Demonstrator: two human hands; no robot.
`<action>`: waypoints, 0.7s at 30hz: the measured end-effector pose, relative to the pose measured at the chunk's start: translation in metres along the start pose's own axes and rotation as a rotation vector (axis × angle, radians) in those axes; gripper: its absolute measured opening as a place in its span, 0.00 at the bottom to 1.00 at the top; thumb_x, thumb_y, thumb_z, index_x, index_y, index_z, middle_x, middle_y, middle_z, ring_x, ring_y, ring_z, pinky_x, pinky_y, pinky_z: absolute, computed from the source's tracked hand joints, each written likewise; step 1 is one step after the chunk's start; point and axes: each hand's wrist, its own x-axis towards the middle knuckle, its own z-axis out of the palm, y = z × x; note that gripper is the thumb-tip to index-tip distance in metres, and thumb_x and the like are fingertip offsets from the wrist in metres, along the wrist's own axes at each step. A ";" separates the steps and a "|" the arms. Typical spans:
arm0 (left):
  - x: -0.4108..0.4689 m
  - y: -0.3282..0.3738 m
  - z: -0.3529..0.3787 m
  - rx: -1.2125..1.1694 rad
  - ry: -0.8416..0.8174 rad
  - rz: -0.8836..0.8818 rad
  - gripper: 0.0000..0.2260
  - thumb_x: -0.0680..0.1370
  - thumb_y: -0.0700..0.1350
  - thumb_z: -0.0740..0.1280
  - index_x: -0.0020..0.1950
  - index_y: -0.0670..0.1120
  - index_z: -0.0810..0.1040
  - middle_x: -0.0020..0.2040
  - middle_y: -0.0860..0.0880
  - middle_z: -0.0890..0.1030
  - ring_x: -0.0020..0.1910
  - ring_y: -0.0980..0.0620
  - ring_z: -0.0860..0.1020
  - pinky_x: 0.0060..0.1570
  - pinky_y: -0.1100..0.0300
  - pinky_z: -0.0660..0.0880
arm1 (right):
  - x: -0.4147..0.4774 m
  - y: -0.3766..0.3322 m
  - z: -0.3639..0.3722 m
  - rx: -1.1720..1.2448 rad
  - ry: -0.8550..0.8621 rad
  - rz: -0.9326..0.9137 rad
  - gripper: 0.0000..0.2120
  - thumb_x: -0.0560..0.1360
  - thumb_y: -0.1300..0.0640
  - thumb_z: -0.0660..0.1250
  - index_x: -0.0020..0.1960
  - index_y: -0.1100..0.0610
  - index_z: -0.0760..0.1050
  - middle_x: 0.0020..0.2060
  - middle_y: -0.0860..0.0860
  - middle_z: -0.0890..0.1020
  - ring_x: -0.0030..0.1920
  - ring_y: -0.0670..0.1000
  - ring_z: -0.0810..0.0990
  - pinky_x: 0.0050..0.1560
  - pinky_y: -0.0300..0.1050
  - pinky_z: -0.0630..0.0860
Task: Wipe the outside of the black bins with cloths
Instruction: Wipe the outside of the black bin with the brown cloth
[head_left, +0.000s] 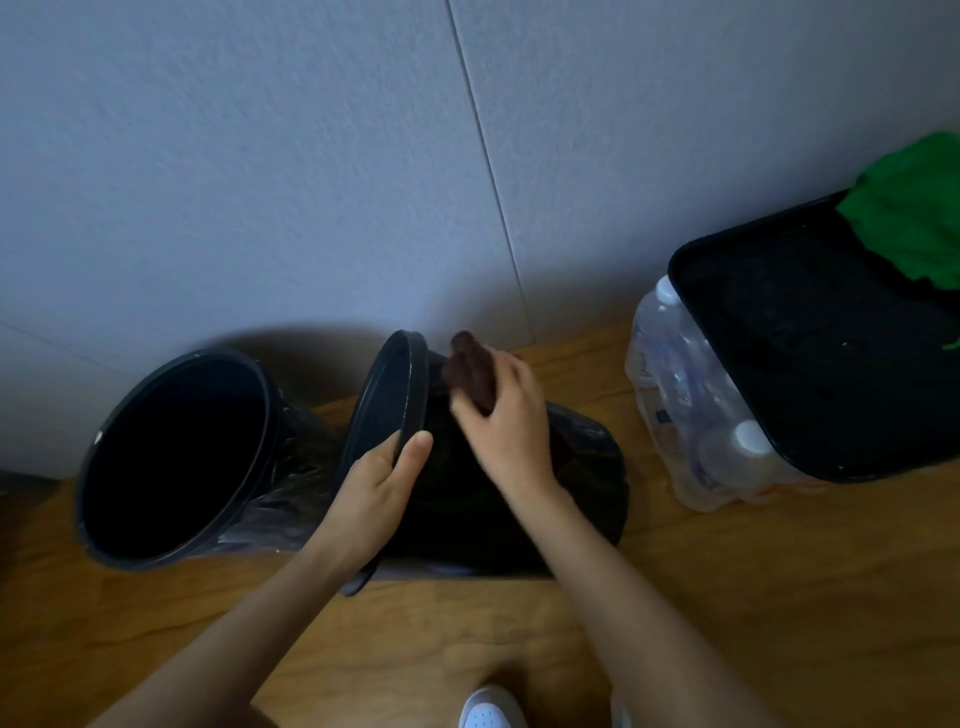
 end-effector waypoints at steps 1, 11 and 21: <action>0.000 0.000 0.001 -0.011 0.000 -0.004 0.19 0.77 0.56 0.55 0.49 0.43 0.77 0.46 0.39 0.80 0.47 0.47 0.79 0.48 0.59 0.76 | 0.009 0.008 -0.004 -0.013 -0.003 0.053 0.23 0.73 0.51 0.67 0.67 0.53 0.69 0.63 0.51 0.71 0.64 0.51 0.70 0.64 0.43 0.66; 0.006 0.002 -0.007 -0.133 0.032 -0.078 0.14 0.80 0.53 0.53 0.54 0.50 0.77 0.49 0.51 0.82 0.50 0.58 0.79 0.48 0.67 0.72 | -0.021 0.123 -0.059 -0.029 0.191 0.432 0.22 0.75 0.54 0.65 0.68 0.52 0.66 0.63 0.52 0.72 0.65 0.53 0.71 0.64 0.54 0.69; 0.007 0.003 -0.004 -0.102 -0.016 -0.061 0.13 0.80 0.51 0.54 0.53 0.49 0.77 0.49 0.49 0.81 0.46 0.64 0.79 0.40 0.77 0.71 | -0.053 0.054 -0.013 -0.070 0.106 -0.023 0.31 0.70 0.60 0.71 0.70 0.51 0.65 0.72 0.52 0.63 0.73 0.52 0.57 0.71 0.49 0.56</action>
